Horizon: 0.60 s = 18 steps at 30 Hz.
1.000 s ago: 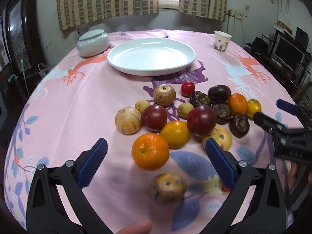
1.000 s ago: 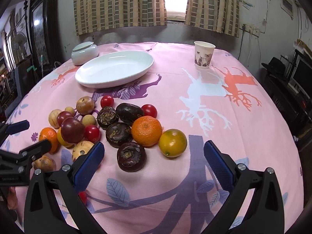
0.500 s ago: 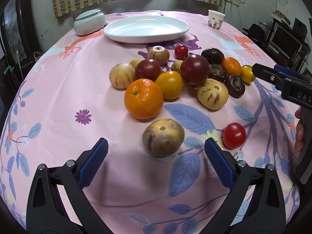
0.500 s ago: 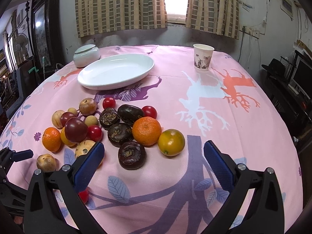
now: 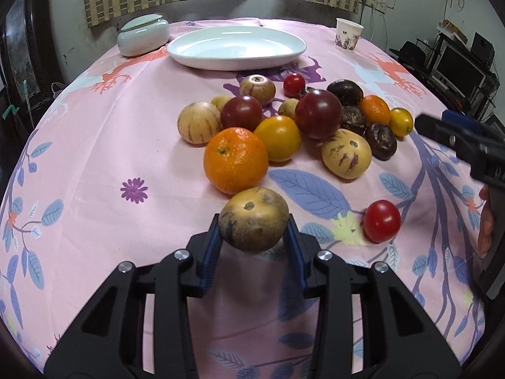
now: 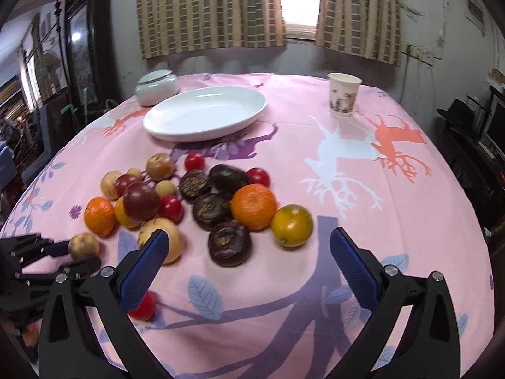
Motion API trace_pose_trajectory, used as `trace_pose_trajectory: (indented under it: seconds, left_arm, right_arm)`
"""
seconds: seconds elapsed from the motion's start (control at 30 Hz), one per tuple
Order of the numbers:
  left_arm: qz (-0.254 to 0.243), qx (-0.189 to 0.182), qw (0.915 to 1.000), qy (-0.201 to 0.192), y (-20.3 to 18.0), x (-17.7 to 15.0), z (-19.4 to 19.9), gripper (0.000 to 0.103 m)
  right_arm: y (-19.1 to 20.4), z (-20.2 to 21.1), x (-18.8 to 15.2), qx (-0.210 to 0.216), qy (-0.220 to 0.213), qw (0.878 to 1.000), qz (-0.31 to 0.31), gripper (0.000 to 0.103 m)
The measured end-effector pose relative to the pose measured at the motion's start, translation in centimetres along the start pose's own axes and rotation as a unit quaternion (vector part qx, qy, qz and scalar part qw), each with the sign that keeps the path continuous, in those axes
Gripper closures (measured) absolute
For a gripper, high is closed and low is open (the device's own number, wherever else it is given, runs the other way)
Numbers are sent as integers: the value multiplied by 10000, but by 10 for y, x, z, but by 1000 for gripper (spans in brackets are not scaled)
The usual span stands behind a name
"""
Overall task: Organize fruits
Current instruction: 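Grasp the brown round fruit with the left tool, then grasp the pale striped fruit with the right tool while the left tool holds the brown fruit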
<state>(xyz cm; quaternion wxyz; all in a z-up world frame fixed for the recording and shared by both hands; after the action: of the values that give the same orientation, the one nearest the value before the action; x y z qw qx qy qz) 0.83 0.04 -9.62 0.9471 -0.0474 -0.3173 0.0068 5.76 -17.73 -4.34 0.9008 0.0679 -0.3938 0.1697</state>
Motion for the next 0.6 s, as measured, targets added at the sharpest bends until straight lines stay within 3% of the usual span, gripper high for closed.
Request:
trace_pose_trajectory:
  seconds: [0.3, 0.4, 0.5, 0.6]
  left_arm:
    - [184, -439, 9988, 57, 0, 1, -2, 64]
    - [244, -487, 9985, 112, 0, 0, -5, 64]
    - [262, -508, 9983, 116, 0, 1, -6, 64]
    - [291, -543, 9980, 120, 0, 1, -6, 64]
  right_arm:
    - [79, 0, -9, 784, 211, 9906, 1096, 3]
    - [90, -14, -14, 993, 525, 9878, 1079, 24]
    - [92, -28, -15, 1013, 737, 9864, 1067, 28]
    - [90, -42, -16, 939, 954, 9858, 1018, 39]
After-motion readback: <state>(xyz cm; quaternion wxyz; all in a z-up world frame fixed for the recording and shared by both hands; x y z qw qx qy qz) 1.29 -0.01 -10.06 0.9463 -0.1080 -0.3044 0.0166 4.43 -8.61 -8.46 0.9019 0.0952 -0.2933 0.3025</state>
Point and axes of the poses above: each gripper's, at about its wrist camera, not at the fingertips, and z roughly against the way its jaws point, y to its left, x to its top, the point moved 9 cm from there along -z, roughly the way its jaws point, and after that the axes turned 5 degrees about z, right-handed, at the moved point
